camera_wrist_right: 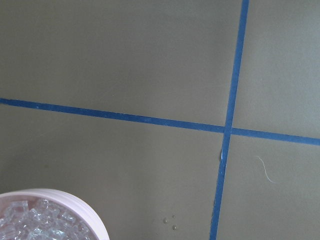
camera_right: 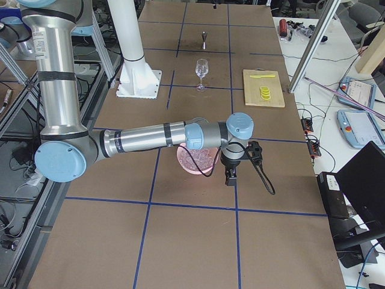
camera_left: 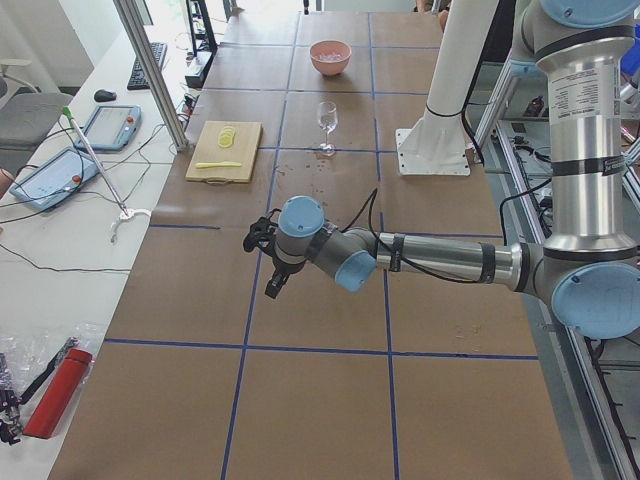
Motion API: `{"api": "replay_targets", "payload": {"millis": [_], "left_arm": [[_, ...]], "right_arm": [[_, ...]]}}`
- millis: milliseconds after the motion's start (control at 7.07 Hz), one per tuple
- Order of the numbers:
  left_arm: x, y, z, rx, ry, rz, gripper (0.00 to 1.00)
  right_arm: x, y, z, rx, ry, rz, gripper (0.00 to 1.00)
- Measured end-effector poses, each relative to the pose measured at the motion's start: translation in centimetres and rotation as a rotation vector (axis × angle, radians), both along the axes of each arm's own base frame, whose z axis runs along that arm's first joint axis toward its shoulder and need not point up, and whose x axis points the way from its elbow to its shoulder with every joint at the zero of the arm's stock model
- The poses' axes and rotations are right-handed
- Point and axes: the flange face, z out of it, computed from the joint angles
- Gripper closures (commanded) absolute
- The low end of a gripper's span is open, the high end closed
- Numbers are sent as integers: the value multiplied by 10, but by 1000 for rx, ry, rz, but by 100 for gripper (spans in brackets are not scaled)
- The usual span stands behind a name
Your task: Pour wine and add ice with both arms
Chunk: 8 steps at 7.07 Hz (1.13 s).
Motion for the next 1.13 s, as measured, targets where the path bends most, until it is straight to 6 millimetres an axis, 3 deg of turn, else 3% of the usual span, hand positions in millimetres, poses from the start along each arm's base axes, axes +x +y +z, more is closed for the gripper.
{"api": "replay_targets", "payload": {"millis": [566,707,990,1131], "left_arm": [[3,-14,1,0,-4,-4,0],[7,-29,-6,-40,-10,-2,0],[1,-74,-46,-186,-42,-29,0],[-4,-76,-53,-206,-47,-40,0]], "right_arm": [[-3,-2,-7,-6,-37,4,0],[-5,-3,-7,-11,-51,3,0],[-5,-3,-8,-13,-58,4,0],[-5,-2,-8,-13,-58,5,0]]}}
